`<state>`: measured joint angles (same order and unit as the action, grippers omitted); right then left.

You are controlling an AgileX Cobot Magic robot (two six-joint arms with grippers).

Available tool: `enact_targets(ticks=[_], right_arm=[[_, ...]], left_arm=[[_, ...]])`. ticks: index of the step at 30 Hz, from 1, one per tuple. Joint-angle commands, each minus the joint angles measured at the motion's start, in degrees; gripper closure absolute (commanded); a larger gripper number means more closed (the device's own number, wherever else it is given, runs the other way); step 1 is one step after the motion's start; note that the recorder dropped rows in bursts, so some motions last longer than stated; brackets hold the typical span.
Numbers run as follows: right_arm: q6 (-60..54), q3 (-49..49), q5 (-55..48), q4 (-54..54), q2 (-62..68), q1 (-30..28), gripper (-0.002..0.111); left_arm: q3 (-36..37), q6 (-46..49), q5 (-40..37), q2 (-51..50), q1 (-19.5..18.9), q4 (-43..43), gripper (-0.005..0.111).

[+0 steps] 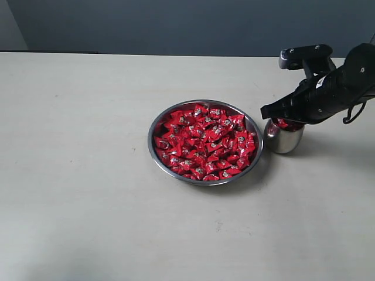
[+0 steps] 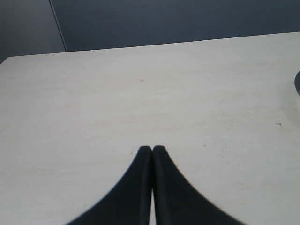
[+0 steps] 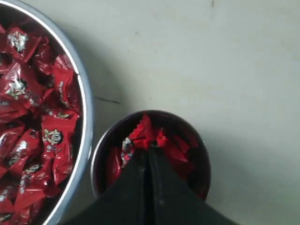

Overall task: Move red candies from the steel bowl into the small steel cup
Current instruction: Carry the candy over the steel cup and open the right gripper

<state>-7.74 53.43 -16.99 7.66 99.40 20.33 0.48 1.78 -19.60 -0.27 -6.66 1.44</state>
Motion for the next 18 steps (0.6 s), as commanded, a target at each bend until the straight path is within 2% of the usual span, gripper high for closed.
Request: enact_targets(ticks=[1,4,5,10,13,18], right_arm=[[0.01,0.06,0.82,-0.75,-1.03,-0.3,0.102],[0.01,0.06,-0.12,-1.24,-1.47,-0.3,0.068],[0.01,0.06,-0.24,-1.41,-1.57,-0.3,0.064],[0.01,0.06,0.89,-1.18,-3.51,-0.3,0.069],[0.01,0.18,1.28,2.49,-5.28,-0.3,0.069],[-1.04,2.97,-3.97,6.57,-6.52,1.85,0.069]], left_arm=[[-0.48,-0.09,0.31,0.27,0.46,0.11,0.106],[-0.48,-0.09,0.31,0.27,0.46,0.11,0.106],[-0.48,-0.09,0.31,0.27,0.46,0.11,0.106],[-0.48,-0.09,0.31,0.27,0.46,0.11,0.106],[-0.48,-0.09,0.31,0.27,0.46,0.11,0.106],[-0.48,-0.09,0.31,0.27,0.46,0.11,0.106]])
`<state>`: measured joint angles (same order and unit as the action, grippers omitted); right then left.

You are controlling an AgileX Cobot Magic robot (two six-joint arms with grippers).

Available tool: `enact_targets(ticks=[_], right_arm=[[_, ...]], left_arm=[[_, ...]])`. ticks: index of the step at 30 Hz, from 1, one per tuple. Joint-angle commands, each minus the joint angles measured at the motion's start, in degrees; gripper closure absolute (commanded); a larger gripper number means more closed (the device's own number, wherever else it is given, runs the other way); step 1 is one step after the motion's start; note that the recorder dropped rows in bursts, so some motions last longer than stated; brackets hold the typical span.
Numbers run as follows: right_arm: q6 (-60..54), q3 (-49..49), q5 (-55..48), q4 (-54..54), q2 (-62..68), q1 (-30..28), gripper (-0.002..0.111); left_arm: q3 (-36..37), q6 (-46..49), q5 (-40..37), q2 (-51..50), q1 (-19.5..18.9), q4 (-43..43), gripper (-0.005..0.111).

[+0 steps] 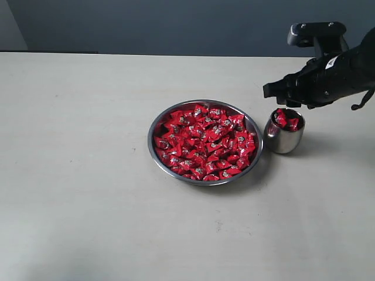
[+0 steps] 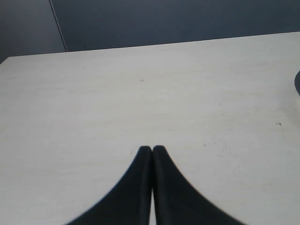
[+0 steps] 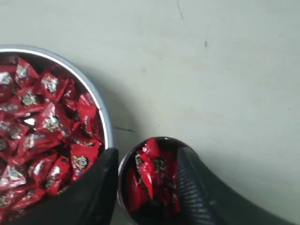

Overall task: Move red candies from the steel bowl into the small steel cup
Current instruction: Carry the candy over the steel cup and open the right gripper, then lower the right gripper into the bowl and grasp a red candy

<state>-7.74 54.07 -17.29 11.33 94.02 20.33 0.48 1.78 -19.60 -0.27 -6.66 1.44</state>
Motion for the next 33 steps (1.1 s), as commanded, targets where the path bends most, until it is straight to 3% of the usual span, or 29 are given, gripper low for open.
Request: enact_targets(ticks=[1,6,12,18,25,33], right_arm=[[-1.92,3.35,-5.29,3.51,-0.75,3.13,0.069],[-7.18,11.42,-11.43,8.33,5.09,11.3,0.069],[-7.17,21.96,-14.57,8.44,15.5,15.74,0.069],[-7.17,31.47,-16.72,8.57,25.01,17.45,0.055],[-7.17,38.46,-17.6,8.71,31.75,17.69,0.057],[-7.06,40.05,-14.75,8.13,36.13,17.69,0.059]], left_arm=[[-0.48,-0.09,0.31,0.27,0.46,0.11,0.106],[-0.48,-0.09,0.31,0.27,0.46,0.11,0.106],[-0.48,-0.09,0.31,0.27,0.46,0.11,0.106],[-0.48,-0.09,0.31,0.27,0.46,0.11,0.106],[-0.48,-0.09,0.31,0.27,0.46,0.11,0.106],[-0.48,-0.09,0.31,0.27,0.46,0.11,0.106]])
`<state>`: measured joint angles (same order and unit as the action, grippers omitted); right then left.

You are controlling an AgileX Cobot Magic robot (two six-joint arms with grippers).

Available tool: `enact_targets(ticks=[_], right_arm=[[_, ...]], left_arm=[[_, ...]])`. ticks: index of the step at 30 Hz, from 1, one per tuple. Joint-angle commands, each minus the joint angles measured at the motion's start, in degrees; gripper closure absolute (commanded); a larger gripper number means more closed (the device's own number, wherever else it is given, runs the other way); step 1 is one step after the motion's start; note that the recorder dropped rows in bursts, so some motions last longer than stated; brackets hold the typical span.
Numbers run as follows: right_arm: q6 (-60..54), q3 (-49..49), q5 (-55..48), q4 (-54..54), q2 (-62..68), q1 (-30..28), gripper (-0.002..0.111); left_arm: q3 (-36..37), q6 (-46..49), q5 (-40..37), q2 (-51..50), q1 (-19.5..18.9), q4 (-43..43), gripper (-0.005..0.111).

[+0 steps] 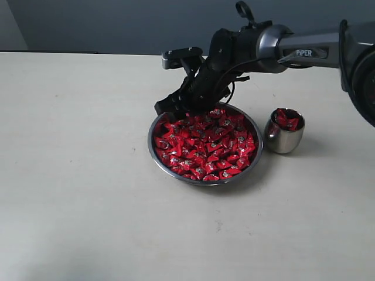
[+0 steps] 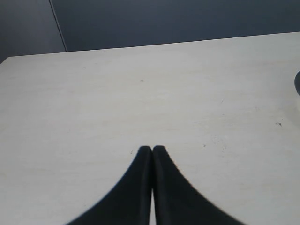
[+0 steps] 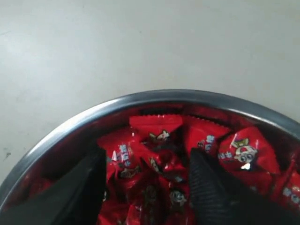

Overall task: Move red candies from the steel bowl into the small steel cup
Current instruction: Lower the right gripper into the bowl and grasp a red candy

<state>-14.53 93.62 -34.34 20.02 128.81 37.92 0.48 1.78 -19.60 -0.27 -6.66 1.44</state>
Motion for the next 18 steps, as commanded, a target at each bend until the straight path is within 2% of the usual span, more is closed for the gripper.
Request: enact_targets(ticks=[1,3,6,18], right_arm=[[-0.28,0.5,2.77,-0.57,1.58,0.09,0.063],[-0.28,0.5,3.04,-0.98,1.71,0.09,0.077],[0.11,0.5,2.79,-1.95,1.59,0.09,0.107],[3.49,0.38,-3.86,-5.89,-5.69,0.09,0.108]], left_arm=[[-0.48,-0.09,0.31,0.27,0.46,0.11,0.106],[-0.48,-0.09,0.31,0.27,0.46,0.11,0.106],[-0.48,-0.09,0.31,0.27,0.46,0.11,0.106],[-0.48,-0.09,0.31,0.27,0.46,0.11,0.106]])
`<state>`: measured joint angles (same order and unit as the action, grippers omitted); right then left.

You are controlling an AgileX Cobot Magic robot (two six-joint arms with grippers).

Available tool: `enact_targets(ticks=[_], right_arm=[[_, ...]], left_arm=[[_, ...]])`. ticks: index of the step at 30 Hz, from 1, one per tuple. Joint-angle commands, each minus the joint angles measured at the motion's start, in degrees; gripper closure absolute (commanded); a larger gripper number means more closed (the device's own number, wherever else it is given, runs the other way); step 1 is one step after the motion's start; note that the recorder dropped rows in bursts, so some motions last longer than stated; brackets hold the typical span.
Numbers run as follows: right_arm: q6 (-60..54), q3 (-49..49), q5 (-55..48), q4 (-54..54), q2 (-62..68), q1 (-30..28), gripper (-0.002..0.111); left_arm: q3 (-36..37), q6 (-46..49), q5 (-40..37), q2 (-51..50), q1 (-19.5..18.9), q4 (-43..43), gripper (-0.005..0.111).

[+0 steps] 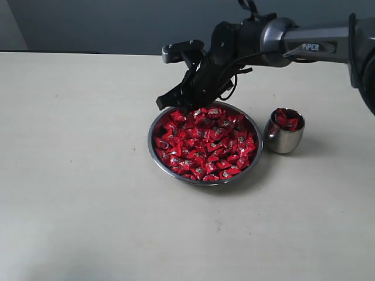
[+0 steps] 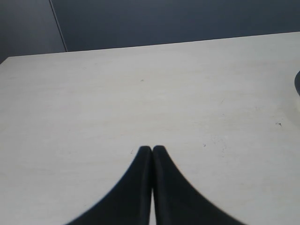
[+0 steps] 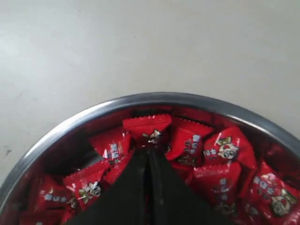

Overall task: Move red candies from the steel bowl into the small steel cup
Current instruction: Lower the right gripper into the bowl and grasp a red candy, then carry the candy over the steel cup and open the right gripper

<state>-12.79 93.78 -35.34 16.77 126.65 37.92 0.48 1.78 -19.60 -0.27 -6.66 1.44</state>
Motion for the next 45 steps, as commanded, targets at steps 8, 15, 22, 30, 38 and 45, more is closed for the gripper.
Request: enact_targets(ticks=[8,15,22,30,38,45], right_arm=[[8.24,-4.94,-5.29,-10.56,-12.93,-0.68,0.108],[10.2,-17.13,-2.05,-12.32,-24.88,-6.95,0.108],[10.2,-30.58,5.59,-12.32,-34.13,-14.55,0.108],[10.2,-39.36,14.37,-12.05,-34.04,-18.63,0.108],[10.2,-39.76,19.85,-11.73,-28.15,-18.63,0.108],[10.2,-39.76,19.72,-11.31,-28.34,-18.63,0.098]], left_arm=[[-0.48,-0.09,0.31,0.27,0.46,0.11,0.106],[-0.48,-0.09,0.31,0.27,0.46,0.11,0.106],[-0.48,-0.09,0.31,0.27,0.46,0.11,0.106],[-0.48,-0.09,0.31,0.27,0.46,0.11,0.106],[-0.48,-0.09,0.31,0.27,0.46,0.11,0.106],[-0.48,-0.09,0.31,0.27,0.46,0.11,0.106]])
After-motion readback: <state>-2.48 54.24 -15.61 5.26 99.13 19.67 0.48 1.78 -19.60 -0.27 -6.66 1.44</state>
